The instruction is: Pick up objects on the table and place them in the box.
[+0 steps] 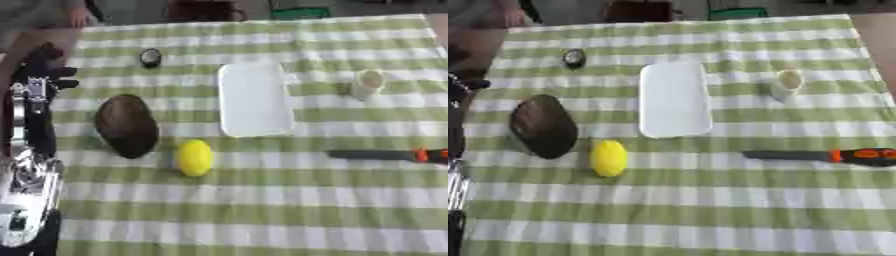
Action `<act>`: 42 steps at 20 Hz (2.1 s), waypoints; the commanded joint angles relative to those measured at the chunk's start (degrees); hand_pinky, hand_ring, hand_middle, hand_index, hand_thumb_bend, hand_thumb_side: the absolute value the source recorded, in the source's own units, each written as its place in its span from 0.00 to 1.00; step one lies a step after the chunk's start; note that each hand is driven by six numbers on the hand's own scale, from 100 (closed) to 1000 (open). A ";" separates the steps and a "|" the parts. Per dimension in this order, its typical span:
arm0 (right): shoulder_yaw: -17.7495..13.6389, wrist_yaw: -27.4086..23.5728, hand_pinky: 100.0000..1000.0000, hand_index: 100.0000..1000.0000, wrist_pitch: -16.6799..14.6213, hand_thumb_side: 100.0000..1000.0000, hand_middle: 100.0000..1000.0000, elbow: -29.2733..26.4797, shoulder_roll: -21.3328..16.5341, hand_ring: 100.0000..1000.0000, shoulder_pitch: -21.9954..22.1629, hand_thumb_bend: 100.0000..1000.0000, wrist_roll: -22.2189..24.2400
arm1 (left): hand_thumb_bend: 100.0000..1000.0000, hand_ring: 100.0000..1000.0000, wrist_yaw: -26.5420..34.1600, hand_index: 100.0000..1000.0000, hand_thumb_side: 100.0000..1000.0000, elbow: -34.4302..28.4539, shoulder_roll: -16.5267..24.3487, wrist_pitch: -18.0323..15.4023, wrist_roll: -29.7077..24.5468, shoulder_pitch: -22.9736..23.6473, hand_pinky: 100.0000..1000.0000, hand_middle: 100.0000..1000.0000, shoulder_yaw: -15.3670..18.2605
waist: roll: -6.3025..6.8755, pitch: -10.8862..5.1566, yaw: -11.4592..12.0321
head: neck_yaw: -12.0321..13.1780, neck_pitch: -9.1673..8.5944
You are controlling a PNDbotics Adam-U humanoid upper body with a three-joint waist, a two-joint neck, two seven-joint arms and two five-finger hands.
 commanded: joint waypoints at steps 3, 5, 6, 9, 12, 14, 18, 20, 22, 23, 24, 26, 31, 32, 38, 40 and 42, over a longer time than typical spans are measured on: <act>-0.08 0.61 0.53 0.79 -0.03 0.68 0.69 -1.61 -1.58 0.64 -0.40 0.37 0.11 | 0.62 0.63 -0.87 0.83 0.87 -1.01 0.29 0.32 -0.08 -0.74 0.61 0.73 0.26 | -0.21 -1.07 -0.04 | -0.55 -0.03; -0.10 0.66 0.53 0.79 -0.04 0.68 0.69 -1.63 -1.56 0.64 -0.40 0.37 0.14 | 0.62 0.63 -1.07 0.83 0.87 -1.10 0.30 0.37 -0.06 -0.76 0.61 0.73 0.27 | -0.20 -1.08 -0.07 | -0.67 -0.08; -0.11 0.67 0.53 0.79 -0.04 0.68 0.69 -1.63 -1.55 0.64 -0.40 0.37 0.15 | 0.62 0.63 -1.13 0.83 0.87 -1.13 0.30 0.40 -0.05 -0.76 0.61 0.73 0.27 | -0.20 -1.08 -0.08 | -0.69 -0.09; -0.22 0.74 0.53 0.79 -0.06 0.69 0.69 -1.70 -1.52 0.64 -0.42 0.37 0.11 | 0.60 0.64 -1.46 0.83 0.88 -1.19 0.30 0.50 -0.11 -0.79 0.61 0.74 0.32 | -0.27 -1.10 -0.10 | -0.93 -0.32; -0.30 0.77 0.53 0.79 -0.06 0.69 0.69 -1.76 -1.52 0.64 -0.41 0.37 0.03 | 0.60 0.64 -1.74 0.84 0.88 -1.33 0.32 0.54 -0.27 -0.82 0.61 0.74 0.32 | -0.31 -1.15 -0.11 | -0.97 -0.40; -0.36 0.76 0.53 0.79 0.01 0.69 0.69 -1.74 -1.45 0.64 -0.40 0.37 -0.08 | 0.59 0.64 -1.84 0.84 0.88 -1.39 0.30 0.61 -0.31 -0.83 0.61 0.74 0.36 | -0.30 -1.20 -0.13 | -0.94 -0.48; -0.36 0.76 0.53 0.80 0.04 0.69 0.69 -1.77 -1.39 0.64 -0.38 0.37 -0.11 | 0.59 0.64 -1.94 0.84 0.88 -1.43 0.30 0.72 -0.33 -0.86 0.61 0.74 0.38 | -0.27 -1.24 -0.15 | -0.87 -0.50; -0.43 0.82 0.53 0.80 0.06 0.69 0.69 -1.79 -1.39 0.64 -0.34 0.37 -0.16 | 0.61 0.65 -2.27 0.84 0.87 -1.44 0.43 0.91 -0.49 -0.89 0.61 0.74 0.41 | -0.23 -1.28 -0.14 | -0.82 -0.43; -0.46 0.87 0.53 0.80 0.09 0.69 0.69 -1.82 -1.46 0.64 -0.31 0.37 -0.16 | 0.77 0.69 -5.09 0.86 0.79 -1.32 2.02 1.98 -2.18 -1.08 0.64 0.77 0.31 | -0.19 -1.33 -0.17 | -0.94 -0.39; -0.47 0.88 0.53 0.80 0.11 0.69 0.69 -1.83 -1.49 0.64 -0.29 0.37 -0.15 | 0.84 0.70 -7.70 0.88 0.77 -1.46 2.85 2.91 -3.67 -1.28 0.66 0.79 0.34 | -0.17 -1.36 -0.17 | -0.99 -0.37; -0.48 0.90 0.53 0.80 0.13 0.69 0.69 -1.83 -1.53 0.64 -0.26 0.37 -0.12 | 0.86 0.71 -11.68 0.89 0.75 -1.67 4.26 4.18 -6.12 -1.61 0.67 0.80 0.20 | -0.14 -1.42 -0.18 | -1.01 -0.31; -0.50 0.91 0.53 0.80 0.16 0.69 0.69 -1.83 -1.56 0.64 -0.21 0.37 -0.10 | 0.92 0.74 -19.74 0.93 0.72 -2.15 6.76 6.71 -11.38 -2.35 0.70 0.82 -0.30 | -0.07 -1.55 -0.19 | -1.03 -0.23; -0.37 0.86 0.53 0.80 0.19 0.69 0.69 -1.82 -1.53 0.64 -0.21 0.37 0.18 | 0.98 0.79 -35.94 0.94 0.68 -2.76 10.18 10.75 -21.69 -4.79 0.76 0.84 -2.09 | -0.10 -1.71 -0.45 | -1.03 -0.36; -0.37 0.84 0.53 0.80 0.18 0.69 0.69 -1.82 -1.56 0.64 -0.21 0.37 0.24 | 0.98 0.80 -38.95 0.94 0.68 -2.27 10.84 11.14 -24.06 -5.68 0.76 0.84 -2.92 | -0.17 -1.75 -0.60 | -0.98 -0.40; -0.35 0.73 0.53 0.80 0.13 0.69 0.69 -1.81 -1.51 0.64 -0.24 0.37 0.34 | 0.98 0.74 -48.32 0.91 0.62 0.29 11.45 11.64 -33.42 -8.73 0.71 0.80 -5.41 | -0.35 -1.80 -1.00 | -0.70 -0.47; -0.26 0.67 0.53 0.80 0.09 0.69 0.69 -1.82 -1.48 0.64 -0.32 0.37 0.46 | 0.97 0.73 -50.71 0.91 0.58 2.25 11.50 11.75 -36.38 -9.52 0.70 0.80 -6.64 | -0.40 -1.77 -1.27 | -0.51 -0.50; -0.28 0.64 0.53 0.80 0.05 0.70 0.69 -1.83 -1.48 0.64 -0.33 0.37 0.52 | 0.97 0.73 -53.51 0.91 0.56 3.49 11.46 11.70 -39.61 -10.10 0.70 0.80 -7.40 | -0.46 -1.72 -1.49 | -0.39 -0.52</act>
